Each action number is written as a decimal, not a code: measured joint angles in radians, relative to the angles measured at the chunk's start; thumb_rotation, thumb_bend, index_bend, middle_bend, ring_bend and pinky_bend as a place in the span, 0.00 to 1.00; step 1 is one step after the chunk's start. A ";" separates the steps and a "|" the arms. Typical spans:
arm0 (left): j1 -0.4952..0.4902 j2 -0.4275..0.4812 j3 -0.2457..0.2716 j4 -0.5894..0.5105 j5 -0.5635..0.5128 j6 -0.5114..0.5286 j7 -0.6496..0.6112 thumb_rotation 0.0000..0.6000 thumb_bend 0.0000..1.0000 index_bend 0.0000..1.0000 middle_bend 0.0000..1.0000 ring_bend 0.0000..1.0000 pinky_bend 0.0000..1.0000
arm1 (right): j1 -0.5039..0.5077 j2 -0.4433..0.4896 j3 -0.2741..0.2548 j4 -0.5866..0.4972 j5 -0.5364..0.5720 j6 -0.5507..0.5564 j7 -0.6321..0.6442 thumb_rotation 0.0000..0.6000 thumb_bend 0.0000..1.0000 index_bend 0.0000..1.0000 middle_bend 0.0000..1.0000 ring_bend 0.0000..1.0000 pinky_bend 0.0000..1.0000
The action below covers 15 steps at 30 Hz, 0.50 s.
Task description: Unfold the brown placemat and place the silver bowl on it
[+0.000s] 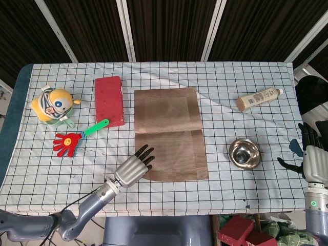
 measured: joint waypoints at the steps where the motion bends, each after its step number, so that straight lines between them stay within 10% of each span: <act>1: 0.000 0.001 0.001 -0.003 0.002 0.000 -0.001 1.00 0.42 0.61 0.25 0.04 0.07 | 0.000 0.000 0.000 0.000 0.000 0.000 0.000 1.00 0.08 0.00 0.00 0.01 0.18; 15: 0.003 0.020 0.036 -0.074 0.052 -0.011 -0.008 1.00 0.42 0.61 0.25 0.04 0.07 | -0.001 0.001 0.007 0.005 0.009 0.001 0.002 1.00 0.08 0.00 0.00 0.01 0.18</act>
